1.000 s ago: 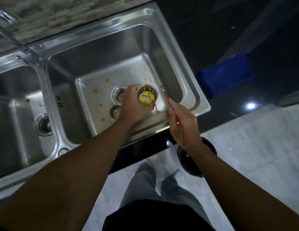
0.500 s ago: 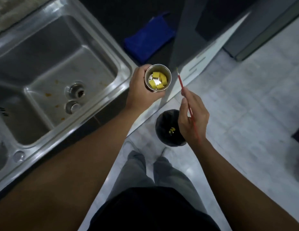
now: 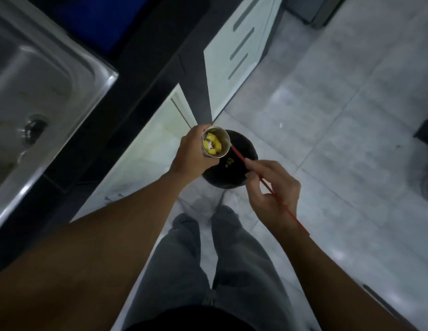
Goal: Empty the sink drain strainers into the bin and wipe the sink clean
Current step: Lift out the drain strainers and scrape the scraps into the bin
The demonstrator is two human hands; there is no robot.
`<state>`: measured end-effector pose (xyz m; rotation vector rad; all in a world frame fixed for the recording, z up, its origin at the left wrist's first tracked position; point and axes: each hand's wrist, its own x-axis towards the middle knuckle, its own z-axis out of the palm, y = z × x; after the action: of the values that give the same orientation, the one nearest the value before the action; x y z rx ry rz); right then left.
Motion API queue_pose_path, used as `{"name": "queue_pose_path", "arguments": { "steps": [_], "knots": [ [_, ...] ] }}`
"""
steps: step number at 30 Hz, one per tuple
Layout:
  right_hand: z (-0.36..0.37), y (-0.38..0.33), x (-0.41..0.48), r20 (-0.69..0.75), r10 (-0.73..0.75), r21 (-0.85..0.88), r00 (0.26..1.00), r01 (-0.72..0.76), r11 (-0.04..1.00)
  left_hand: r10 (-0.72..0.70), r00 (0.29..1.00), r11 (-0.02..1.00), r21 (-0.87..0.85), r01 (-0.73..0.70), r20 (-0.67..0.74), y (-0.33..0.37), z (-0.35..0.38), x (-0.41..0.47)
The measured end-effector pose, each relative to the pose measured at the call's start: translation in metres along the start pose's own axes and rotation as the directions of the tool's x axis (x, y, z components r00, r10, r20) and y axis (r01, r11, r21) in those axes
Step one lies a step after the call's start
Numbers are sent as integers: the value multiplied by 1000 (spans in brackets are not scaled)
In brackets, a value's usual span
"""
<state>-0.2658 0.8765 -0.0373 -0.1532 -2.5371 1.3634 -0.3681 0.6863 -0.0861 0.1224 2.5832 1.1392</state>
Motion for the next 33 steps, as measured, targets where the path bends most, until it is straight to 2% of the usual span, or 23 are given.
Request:
{"name": "queue_pose_path", "arguments": {
  "steps": [4,12,20,24,29,33],
  "knots": [
    [17,18,-11,91,94,-2,991,-94,996,88,994,986,139,-97,64,-15,19,14],
    [52,45,7,113,233,18,966,-236,972,142,984,953,255,-164,104,-33,40,42],
    [58,69,13,82,337,-11,938,-338,941,59,989,947,305,-98,135,-47,55,64],
    [64,80,11,52,286,24,957,-288,957,31,987,948,308,-79,158,-53,66,70],
    [87,96,12,160,304,-25,939,-304,952,0,980,939,337,-69,200,-62,80,72],
    [93,103,9,167,327,-37,930,-326,945,-34,982,920,389,-41,185,-71,82,71]
  ]
}}
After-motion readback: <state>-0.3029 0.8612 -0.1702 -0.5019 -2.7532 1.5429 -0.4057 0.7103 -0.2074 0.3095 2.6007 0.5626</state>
